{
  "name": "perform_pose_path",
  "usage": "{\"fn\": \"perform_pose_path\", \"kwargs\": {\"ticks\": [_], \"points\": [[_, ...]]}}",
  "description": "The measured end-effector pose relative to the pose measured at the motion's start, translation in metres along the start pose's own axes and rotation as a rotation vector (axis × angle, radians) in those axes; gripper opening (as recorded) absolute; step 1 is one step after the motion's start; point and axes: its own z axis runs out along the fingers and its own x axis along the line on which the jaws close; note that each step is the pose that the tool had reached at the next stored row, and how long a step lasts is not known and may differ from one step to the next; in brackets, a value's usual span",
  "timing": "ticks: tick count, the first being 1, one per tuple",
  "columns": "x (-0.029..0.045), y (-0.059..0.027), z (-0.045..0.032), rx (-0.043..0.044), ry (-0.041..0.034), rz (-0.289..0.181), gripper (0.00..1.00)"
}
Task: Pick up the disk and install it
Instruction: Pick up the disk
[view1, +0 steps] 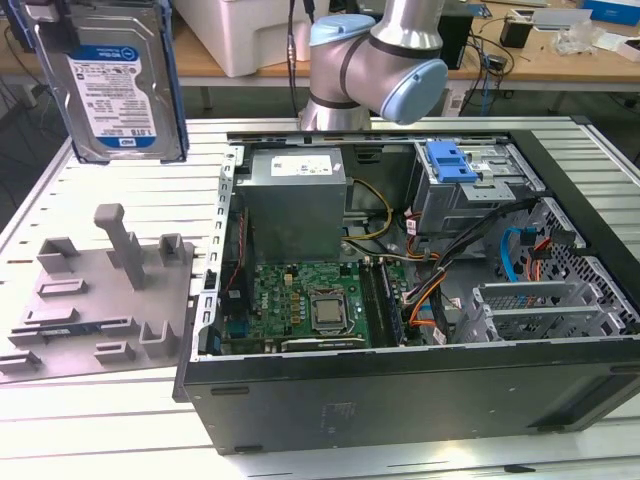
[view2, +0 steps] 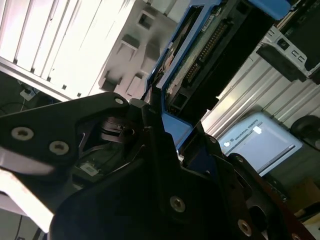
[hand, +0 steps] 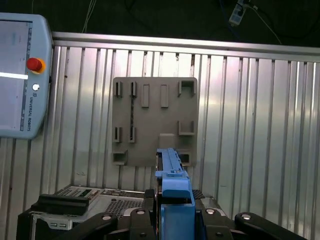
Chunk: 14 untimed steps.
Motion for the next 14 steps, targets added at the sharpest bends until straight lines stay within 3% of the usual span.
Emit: {"fn": "perform_pose_path", "kwargs": {"ticks": [14], "points": [[0.0289,-0.0488,-0.0009,0.0,-0.0001,0.0,0.37]]}}
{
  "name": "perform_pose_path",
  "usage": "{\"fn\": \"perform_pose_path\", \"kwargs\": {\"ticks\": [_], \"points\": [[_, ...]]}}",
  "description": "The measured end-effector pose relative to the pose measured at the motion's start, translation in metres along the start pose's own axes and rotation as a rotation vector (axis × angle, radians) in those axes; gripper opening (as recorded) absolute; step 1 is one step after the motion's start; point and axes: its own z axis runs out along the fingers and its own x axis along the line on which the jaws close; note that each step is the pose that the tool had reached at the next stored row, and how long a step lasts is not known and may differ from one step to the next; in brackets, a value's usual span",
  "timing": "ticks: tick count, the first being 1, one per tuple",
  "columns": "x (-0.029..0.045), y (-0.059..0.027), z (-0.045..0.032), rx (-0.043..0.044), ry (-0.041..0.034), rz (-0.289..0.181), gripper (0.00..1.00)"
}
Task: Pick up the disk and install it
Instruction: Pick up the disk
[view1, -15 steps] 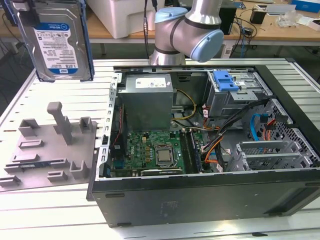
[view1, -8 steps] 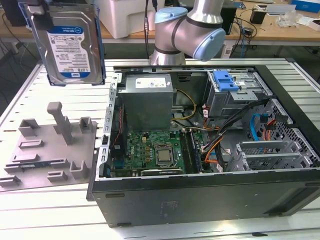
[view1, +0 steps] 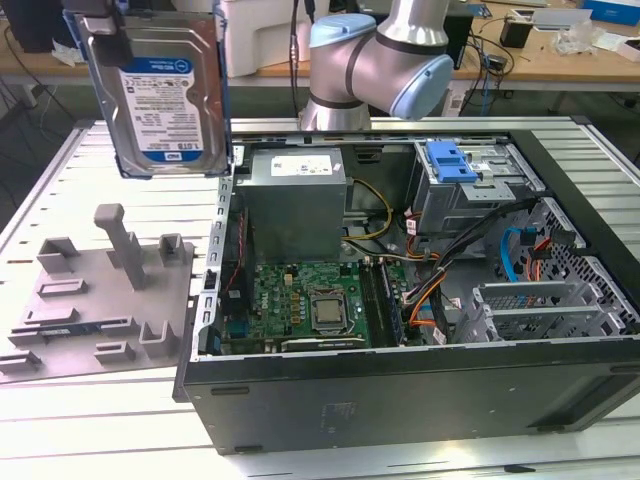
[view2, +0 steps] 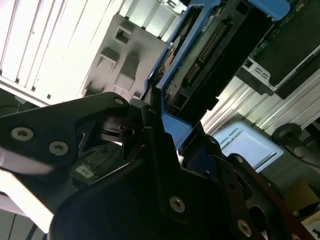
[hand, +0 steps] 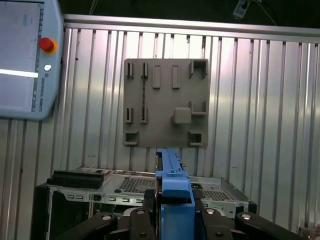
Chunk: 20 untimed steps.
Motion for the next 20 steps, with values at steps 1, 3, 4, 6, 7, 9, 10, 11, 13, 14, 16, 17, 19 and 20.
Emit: {"fn": "perform_pose_path", "kwargs": {"ticks": [1,3,4,6,7,9,10,11,13,14,16,17,19,20], "points": [[0.0015,-0.0029,-0.0001,0.0,0.0,0.0,0.37],[0.005,-0.0093,-0.0002,0.0,0.0,0.0,0.37],[0.0078,-0.0146,-0.0003,0.0,0.0,0.0,0.37],[0.0136,-0.0252,-0.0005,0.0,0.0,0.0,0.37],[0.0152,-0.028,-0.0006,0.0,0.0,0.0,0.37],[0.021,-0.0388,-0.0008,0.0001,0.0,0.0,0.37],[0.0235,-0.0432,-0.0009,0.0,0.0,0.0,0.37],[0.0252,-0.0463,-0.001,0.0,0.0,0.0,0.37],[0.0297,-0.0549,-0.0012,0.0,0.0,0.0,0.37],[0.0333,-0.0619,-0.0013,0.0,0.0,0.0,0.37],[0.0391,-0.0731,-0.0016,0.0,0.0,0.0,0.37],[0.0409,-0.0767,-0.0016,0.0001,0.0,0.0,0.37],[0.0445,-0.0845,-0.0018,0.0,0.0,0.0,0.37],[0.046,-0.0877,-0.0019,0.0,0.0001,0.0,0.37]]}}
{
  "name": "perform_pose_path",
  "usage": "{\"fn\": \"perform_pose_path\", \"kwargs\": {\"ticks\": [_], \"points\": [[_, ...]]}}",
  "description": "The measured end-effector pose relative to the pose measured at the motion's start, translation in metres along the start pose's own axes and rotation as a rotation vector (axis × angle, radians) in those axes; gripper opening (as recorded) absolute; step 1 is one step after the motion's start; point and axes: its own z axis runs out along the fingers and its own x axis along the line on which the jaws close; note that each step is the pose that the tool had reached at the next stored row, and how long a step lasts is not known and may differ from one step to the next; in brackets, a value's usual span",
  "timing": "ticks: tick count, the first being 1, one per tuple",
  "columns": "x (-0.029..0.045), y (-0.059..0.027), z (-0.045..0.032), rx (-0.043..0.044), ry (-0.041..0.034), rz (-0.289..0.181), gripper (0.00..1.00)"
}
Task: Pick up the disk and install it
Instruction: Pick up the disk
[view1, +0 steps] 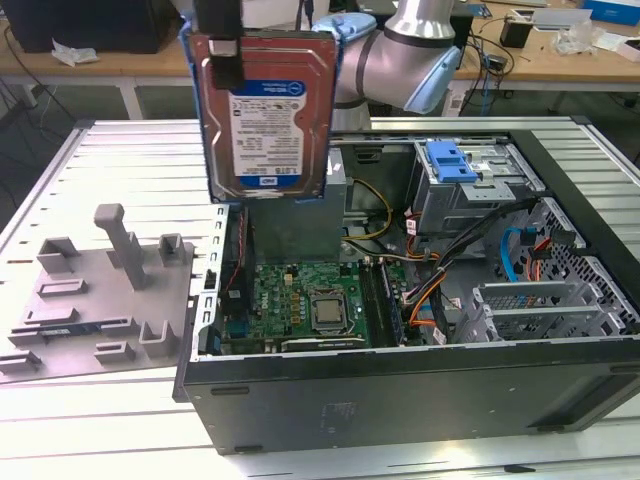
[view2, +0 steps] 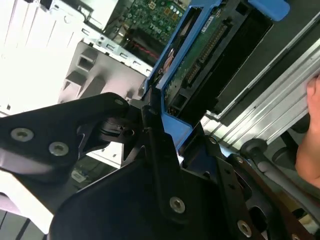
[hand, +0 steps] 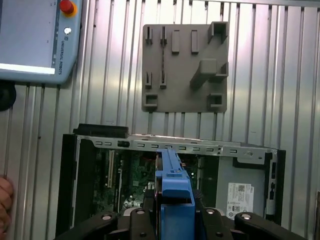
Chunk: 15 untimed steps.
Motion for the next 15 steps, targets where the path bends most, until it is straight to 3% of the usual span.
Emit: {"fn": "perform_pose_path", "kwargs": {"ticks": [9,15], "points": [[0.0202,-0.046,-0.0011,0.0,-0.0001,0.0,0.37],[0.0309,-0.0703,-0.0017,0.0,0.0,0.0,0.37]]}}
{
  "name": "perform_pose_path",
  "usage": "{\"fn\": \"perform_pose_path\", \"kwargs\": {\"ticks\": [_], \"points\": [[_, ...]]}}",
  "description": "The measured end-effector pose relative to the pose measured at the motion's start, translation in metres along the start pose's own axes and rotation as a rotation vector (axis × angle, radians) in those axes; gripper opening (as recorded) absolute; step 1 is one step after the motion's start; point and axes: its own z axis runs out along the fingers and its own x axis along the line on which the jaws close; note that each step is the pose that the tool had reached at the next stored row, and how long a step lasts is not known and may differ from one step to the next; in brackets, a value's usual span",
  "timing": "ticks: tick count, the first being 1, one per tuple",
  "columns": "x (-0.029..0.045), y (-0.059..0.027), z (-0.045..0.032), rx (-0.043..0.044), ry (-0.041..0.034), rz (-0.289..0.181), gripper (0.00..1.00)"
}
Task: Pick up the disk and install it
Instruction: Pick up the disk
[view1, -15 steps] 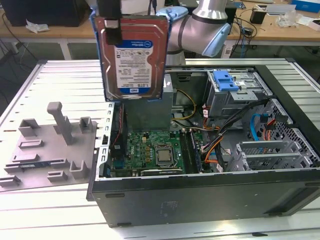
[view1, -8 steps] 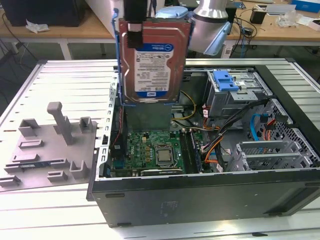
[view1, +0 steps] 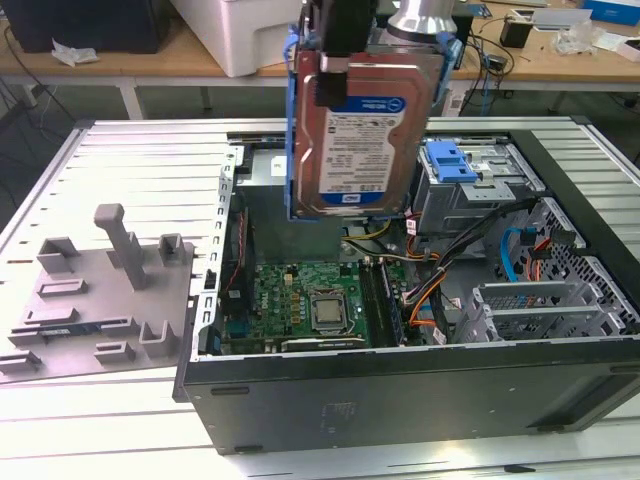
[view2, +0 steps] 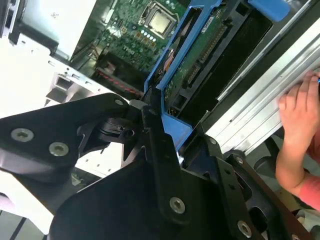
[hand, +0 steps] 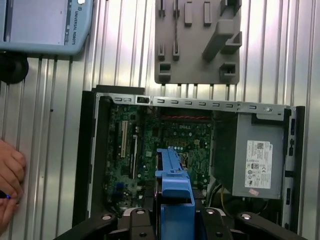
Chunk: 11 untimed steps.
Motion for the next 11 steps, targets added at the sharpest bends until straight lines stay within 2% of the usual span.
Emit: {"fn": "perform_pose_path", "kwargs": {"ticks": [7,8,9,11], "points": [[0.0108,-0.0246,-0.0006,0.0,0.0,0.0,0.37],[0.0137,-0.0316,-0.0008,0.0,0.0,0.0,0.37],[0.0148,-0.0347,-0.0009,0.0001,0.0,0.0,0.37],[0.0149,-0.0353,-0.0009,0.0,-0.0001,0.0,0.37]]}}
